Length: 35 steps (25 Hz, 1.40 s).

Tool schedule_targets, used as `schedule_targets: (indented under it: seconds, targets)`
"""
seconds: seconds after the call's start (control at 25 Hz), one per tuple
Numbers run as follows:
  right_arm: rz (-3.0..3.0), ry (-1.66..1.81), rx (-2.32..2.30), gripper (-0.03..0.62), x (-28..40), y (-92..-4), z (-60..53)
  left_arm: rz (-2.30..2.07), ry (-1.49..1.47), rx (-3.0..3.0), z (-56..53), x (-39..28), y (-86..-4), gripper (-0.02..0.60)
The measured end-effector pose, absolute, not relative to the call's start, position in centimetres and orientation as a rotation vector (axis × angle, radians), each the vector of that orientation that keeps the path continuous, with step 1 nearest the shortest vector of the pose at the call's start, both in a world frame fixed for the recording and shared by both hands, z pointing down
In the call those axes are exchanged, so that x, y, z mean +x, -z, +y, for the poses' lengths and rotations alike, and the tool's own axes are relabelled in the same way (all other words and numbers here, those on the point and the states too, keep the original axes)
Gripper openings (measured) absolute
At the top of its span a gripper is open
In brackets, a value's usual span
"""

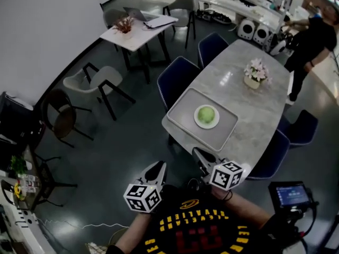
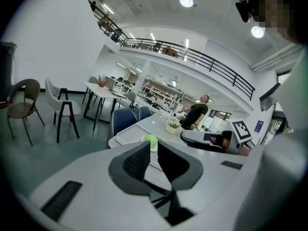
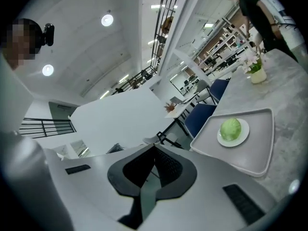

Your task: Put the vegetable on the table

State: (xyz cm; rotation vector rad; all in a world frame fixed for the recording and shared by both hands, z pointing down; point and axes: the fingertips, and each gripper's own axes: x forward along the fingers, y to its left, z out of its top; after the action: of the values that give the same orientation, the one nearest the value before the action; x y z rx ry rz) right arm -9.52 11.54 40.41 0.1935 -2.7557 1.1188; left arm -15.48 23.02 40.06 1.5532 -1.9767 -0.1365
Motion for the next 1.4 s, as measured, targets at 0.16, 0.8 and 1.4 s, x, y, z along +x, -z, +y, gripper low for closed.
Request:
schedule_targets:
  seconds: [0.16, 0.8, 1.4]
  targets:
    - [-2.741, -1.159, 0.306, 0.006, -9.3, -40.9, 8.2, -1.896, 0.107, 1.624, 19.0, -16.1, -40.1, 0.049]
    - [-2.679, -1.243, 0.902, 0.006, -9.5, -40.8, -4.9, -1.509, -0.014, 1.923, 2.5, -20.3, -40.1, 0.049]
    - [-2.584, -1.256, 1.170, 0.006, -12.2, -42.0, -9.6, -1.251, -0.065, 2.005, -4.7, -24.0, -41.8, 0.049]
